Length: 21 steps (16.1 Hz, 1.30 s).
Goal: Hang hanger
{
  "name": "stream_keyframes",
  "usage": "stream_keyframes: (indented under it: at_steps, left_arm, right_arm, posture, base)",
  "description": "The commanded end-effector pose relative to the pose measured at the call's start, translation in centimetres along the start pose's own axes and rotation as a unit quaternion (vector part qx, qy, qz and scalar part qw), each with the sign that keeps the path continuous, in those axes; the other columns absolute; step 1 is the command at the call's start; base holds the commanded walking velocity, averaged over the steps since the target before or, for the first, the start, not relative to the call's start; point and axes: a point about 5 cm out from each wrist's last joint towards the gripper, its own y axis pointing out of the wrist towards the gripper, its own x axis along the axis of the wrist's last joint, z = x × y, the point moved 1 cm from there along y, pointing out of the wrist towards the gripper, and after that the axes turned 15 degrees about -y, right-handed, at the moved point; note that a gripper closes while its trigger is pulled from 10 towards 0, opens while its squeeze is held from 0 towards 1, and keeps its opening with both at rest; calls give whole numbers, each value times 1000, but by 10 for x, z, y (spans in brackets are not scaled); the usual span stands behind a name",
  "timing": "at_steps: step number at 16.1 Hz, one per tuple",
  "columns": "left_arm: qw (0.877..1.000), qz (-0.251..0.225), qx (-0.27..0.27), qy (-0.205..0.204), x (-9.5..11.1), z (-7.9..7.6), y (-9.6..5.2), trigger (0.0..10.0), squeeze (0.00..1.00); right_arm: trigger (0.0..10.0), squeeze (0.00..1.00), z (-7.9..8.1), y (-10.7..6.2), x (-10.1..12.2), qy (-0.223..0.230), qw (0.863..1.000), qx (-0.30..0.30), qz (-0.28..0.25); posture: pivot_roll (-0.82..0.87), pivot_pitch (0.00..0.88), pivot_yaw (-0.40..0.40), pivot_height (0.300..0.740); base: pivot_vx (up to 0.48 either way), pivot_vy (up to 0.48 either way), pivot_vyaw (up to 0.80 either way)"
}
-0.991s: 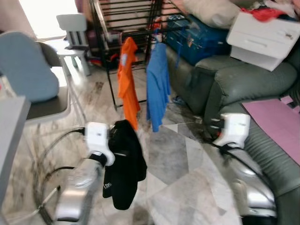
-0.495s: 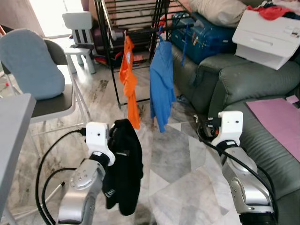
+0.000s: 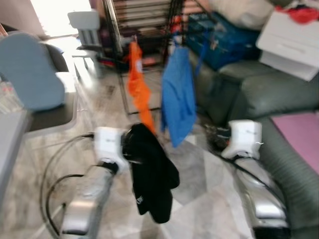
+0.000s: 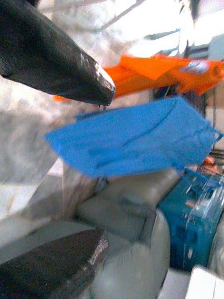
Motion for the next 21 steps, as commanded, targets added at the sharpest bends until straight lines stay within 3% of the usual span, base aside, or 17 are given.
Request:
stream_keyframes:
  at_steps: [1, 4, 7, 11, 16, 17, 21]
  left_arm:
    - [1000, -21, -10, 4, 6, -6, 0, 10000, 0]
    - [999, -20, 26, 17, 1, 10, -8, 10000, 0]
    - [999, -21, 36, 22, 1, 16, -12, 10000, 0]
    - [999, -27, 36, 17, 2, 13, -7, 10000, 0]
    - [999, -29, 36, 16, 2, 11, -5, 10000, 0]
    - [999, -30, 37, 15, 2, 11, -4, 10000, 0]
    - [999, -24, 39, 3, 0, 9, -3, 10000, 0]
  right_arm:
    - [10000, 0, -12, -3, -5, -5, 1000, -16, 6]
    - [10000, 0, -16, -7, -1, 8, 1000, -1, -10]
    - [10000, 0, -20, -11, -3, -29, 999, -12, -6]
    - [10000, 0, -12, -11, 3, -15, 1000, 7, -26]
    - [10000, 0, -15, -9, -1, -47, 999, -3, -13]
    - [10000, 0, -15, -8, -1, -29, 999, 3, -12]
    - [10000, 0, -10, -8, 1, -33, 999, 20, -18]
  posture:
    - [-95, 26, 21, 740]
    - [-101, 22, 18, 740]
    - [-107, 23, 15, 740]
    - [-114, 34, 14, 740]
    - [-109, 39, 12, 740]
    - [-109, 40, 12, 740]
    - [-111, 40, 13, 740]
  base:
    - [472, 0, 0]
    - [472, 0, 0]
    - [469, 0, 0]
    - [460, 0, 0]
    - [440, 0, 0]
    - [439, 0, 0]
    - [416, 135, 0]
